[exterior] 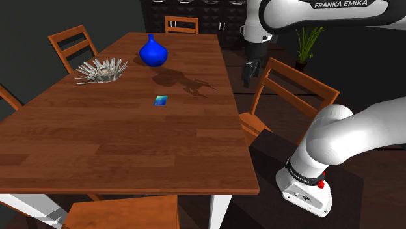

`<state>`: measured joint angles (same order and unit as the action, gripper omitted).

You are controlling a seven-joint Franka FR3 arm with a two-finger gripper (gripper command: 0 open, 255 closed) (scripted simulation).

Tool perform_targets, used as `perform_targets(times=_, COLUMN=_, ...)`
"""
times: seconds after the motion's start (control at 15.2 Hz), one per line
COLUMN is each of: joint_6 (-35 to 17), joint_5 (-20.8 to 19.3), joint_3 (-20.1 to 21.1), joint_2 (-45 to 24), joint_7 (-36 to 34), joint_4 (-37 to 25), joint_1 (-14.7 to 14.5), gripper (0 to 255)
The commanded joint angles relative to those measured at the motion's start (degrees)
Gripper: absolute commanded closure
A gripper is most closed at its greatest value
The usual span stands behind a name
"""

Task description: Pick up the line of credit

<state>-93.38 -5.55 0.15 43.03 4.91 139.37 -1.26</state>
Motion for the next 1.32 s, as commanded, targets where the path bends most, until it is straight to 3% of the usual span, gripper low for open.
perform_targets(times=0.0, joint_6=0.0, joint_5=0.0, joint_3=0.0, joint_2=0.0, joint_7=0.0, joint_4=0.0, joint_1=0.0, gripper=0)
perform_targets(times=0.66, joint_6=-11.8, joint_5=5.5, joint_3=11.4, joint_2=-15.9, joint_7=-24.9, joint_4=-6.1, joint_1=1.4, gripper=0)
perform_targets(times=1.25, joint_6=-18.3, joint_5=1.9, joint_3=18.6, joint_2=-35.1, joint_7=-47.3, joint_4=-19.9, joint_1=3.7, gripper=0)
